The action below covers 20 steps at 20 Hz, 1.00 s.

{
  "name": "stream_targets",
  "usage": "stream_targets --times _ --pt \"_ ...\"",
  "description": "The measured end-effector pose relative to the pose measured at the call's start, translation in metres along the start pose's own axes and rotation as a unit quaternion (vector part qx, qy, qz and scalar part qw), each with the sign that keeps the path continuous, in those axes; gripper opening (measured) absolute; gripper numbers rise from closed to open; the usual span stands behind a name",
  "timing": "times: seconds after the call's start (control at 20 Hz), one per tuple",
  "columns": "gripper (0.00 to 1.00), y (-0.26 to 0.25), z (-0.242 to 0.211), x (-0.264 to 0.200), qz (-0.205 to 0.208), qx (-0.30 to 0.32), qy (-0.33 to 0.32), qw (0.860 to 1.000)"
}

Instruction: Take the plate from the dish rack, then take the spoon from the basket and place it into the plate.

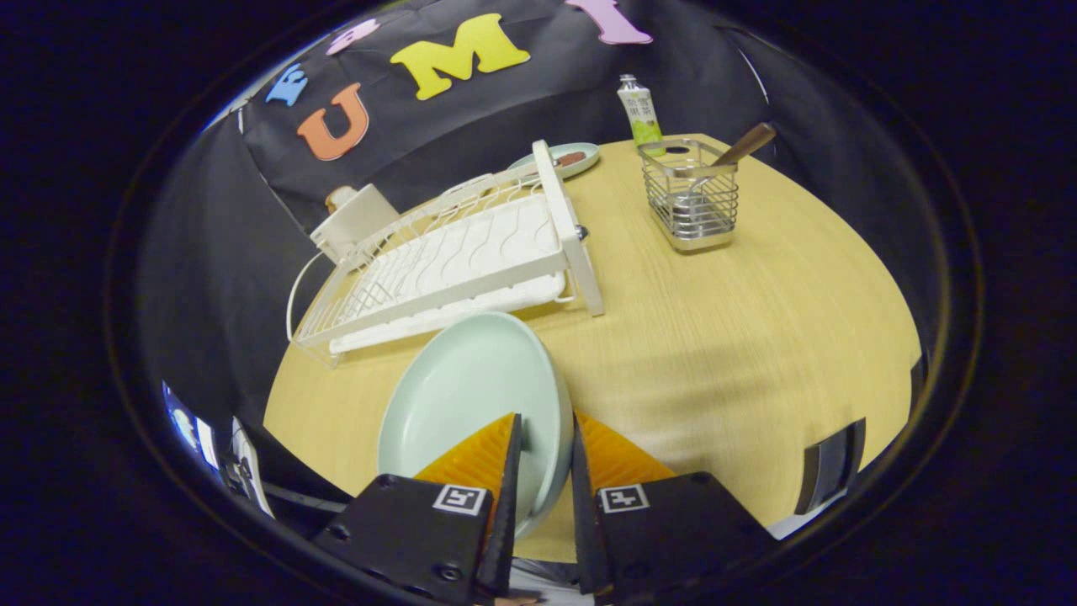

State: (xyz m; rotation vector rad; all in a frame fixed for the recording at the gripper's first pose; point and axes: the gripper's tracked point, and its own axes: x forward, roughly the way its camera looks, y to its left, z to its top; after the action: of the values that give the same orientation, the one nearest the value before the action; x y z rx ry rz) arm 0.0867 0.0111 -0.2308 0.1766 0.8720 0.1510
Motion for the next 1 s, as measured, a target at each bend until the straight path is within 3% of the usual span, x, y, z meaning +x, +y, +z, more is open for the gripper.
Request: stream_targets --times 0.4,0.45,0.65,0.8,1.0 --pt "0.4 -0.031 0.016 0.001 -0.063 -0.05 -0.053 0.995" --pt "0.44 -0.035 0.023 -0.004 -0.066 -0.054 -0.069 0.994" --pt "0.86 -0.058 0.066 -0.024 -0.081 -0.045 -0.157 0.983" --pt "0.98 -0.078 0.104 -0.037 -0.082 -0.035 -0.228 0.97" --pt "1.0 -0.116 0.149 -0.046 -0.098 -0.022 -0.291 0.952"
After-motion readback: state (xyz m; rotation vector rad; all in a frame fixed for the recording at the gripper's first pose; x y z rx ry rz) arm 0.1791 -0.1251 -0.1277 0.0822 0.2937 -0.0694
